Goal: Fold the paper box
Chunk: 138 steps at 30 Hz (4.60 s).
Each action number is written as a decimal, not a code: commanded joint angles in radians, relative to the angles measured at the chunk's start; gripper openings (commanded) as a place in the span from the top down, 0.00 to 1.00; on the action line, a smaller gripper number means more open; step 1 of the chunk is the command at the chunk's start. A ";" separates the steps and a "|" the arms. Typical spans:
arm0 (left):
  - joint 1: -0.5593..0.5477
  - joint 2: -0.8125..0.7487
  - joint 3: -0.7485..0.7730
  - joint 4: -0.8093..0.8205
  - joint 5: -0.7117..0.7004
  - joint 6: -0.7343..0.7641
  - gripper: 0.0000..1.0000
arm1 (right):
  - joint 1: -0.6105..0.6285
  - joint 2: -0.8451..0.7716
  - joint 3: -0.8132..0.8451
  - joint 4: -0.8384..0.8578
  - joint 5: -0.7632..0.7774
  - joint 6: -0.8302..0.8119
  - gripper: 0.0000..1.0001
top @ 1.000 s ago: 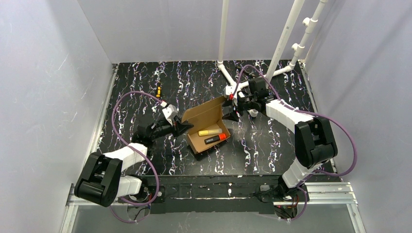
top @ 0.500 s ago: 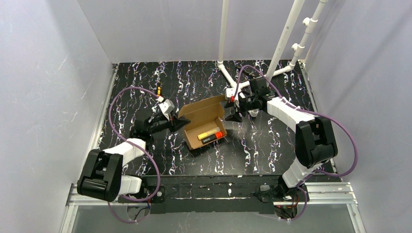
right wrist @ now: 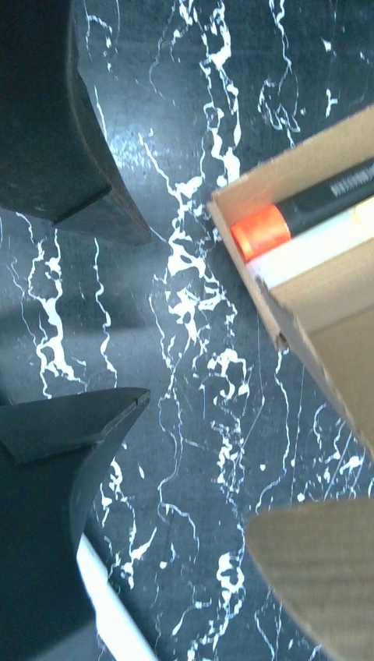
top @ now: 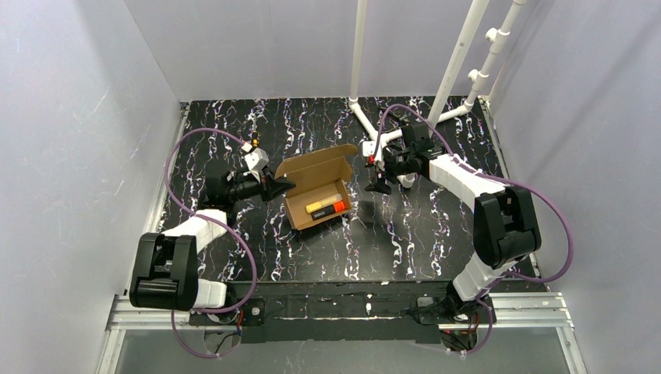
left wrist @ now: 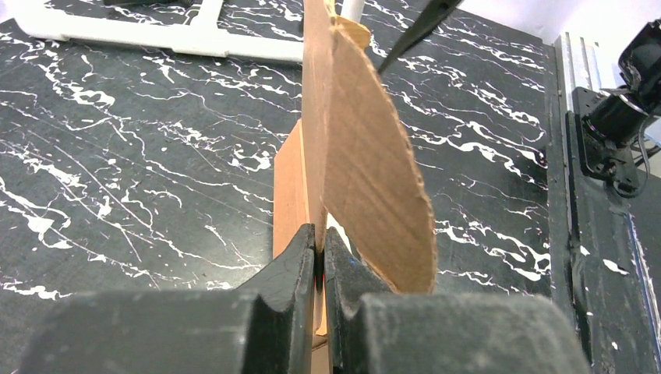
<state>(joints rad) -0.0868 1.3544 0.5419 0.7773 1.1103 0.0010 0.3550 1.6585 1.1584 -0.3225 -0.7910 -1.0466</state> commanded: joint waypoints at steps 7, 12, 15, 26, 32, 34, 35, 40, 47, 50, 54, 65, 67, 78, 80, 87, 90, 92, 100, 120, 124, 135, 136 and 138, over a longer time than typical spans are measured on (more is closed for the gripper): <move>0.009 0.016 0.039 -0.077 0.102 0.109 1.00 | -0.009 0.150 0.249 -0.004 -0.128 -0.060 0.16; 0.009 0.037 0.052 -0.079 0.107 0.112 1.00 | -0.002 0.193 0.346 -0.214 -0.241 -0.201 0.15; 0.008 0.041 0.054 -0.079 0.097 0.120 1.00 | 0.009 0.215 0.384 -0.398 -0.272 -0.369 0.13; 0.009 0.056 0.066 -0.081 0.120 0.114 1.00 | 0.096 0.241 0.403 -0.317 -0.169 -0.237 0.18; 0.009 0.055 0.066 -0.082 0.123 0.110 1.00 | 0.123 0.282 0.477 -0.366 -0.150 -0.246 0.26; 0.007 0.060 0.070 -0.082 0.126 0.102 1.00 | 0.139 0.286 0.482 -0.356 -0.129 -0.232 0.31; 0.007 0.061 0.070 -0.081 0.126 0.100 1.00 | 0.148 0.289 0.485 -0.353 -0.121 -0.227 0.35; 0.006 0.059 0.068 -0.082 0.122 0.101 1.00 | 0.163 0.300 0.496 -0.354 -0.118 -0.213 0.52; 0.005 0.086 0.083 -0.081 0.116 0.097 1.00 | 0.163 0.296 0.514 -0.448 -0.178 -0.278 0.73; 0.005 0.096 0.093 -0.081 0.101 0.090 1.00 | 0.163 0.289 0.506 -0.461 -0.167 -0.285 0.87; 0.005 0.104 0.105 -0.081 0.074 0.065 0.91 | 0.164 0.279 0.486 -0.448 -0.132 -0.260 0.99; 0.003 0.112 0.111 -0.081 0.098 0.060 1.00 | 0.164 0.217 0.452 -0.407 -0.047 -0.089 0.48; -0.002 0.118 0.114 -0.081 0.103 0.064 1.00 | 0.164 0.217 0.471 -0.449 -0.046 -0.086 0.37; -0.044 0.187 0.161 -0.081 0.097 0.069 0.96 | 0.176 0.319 0.813 -0.803 -0.084 -0.074 0.28; -0.049 0.203 0.173 -0.081 0.083 0.063 0.93 | 0.191 0.325 0.815 -0.787 -0.066 -0.049 0.31; -0.050 0.187 0.179 -0.081 0.010 -0.028 0.68 | 0.255 0.335 0.762 -0.636 0.033 0.107 0.54; -0.050 0.163 0.170 -0.081 -0.027 -0.060 0.64 | 0.257 0.340 0.759 -0.600 0.059 0.140 0.67; -0.047 0.137 0.157 -0.082 -0.070 -0.092 0.57 | 0.257 0.337 0.756 -0.590 0.077 0.151 0.81; -0.028 -0.083 0.034 -0.135 -0.302 -0.359 0.35 | 0.257 0.253 0.635 -0.469 0.159 0.234 0.99; -0.023 -0.349 -0.337 -0.185 -0.596 -0.964 0.30 | 0.384 0.083 0.315 -0.207 0.453 0.379 0.71; -0.021 -0.317 -0.316 -0.191 -0.567 -0.992 0.30 | 0.395 0.063 0.281 -0.229 0.428 0.361 0.56; 0.024 -0.453 -0.298 -0.293 -0.593 -0.938 0.27 | 0.395 0.041 0.401 -0.529 0.211 0.221 0.30; 0.039 -0.464 -0.293 -0.299 -0.590 -0.934 0.26 | 0.395 0.038 0.413 -0.567 0.194 0.198 0.30; 0.064 -0.475 -0.277 -0.308 -0.575 -0.932 0.24 | 0.395 0.025 0.426 -0.618 0.161 0.170 0.30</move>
<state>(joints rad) -0.0669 0.9176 0.2142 0.5068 0.5243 -0.9611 0.7475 1.7508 1.5116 -0.7788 -0.5190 -0.7910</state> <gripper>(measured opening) 0.740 0.702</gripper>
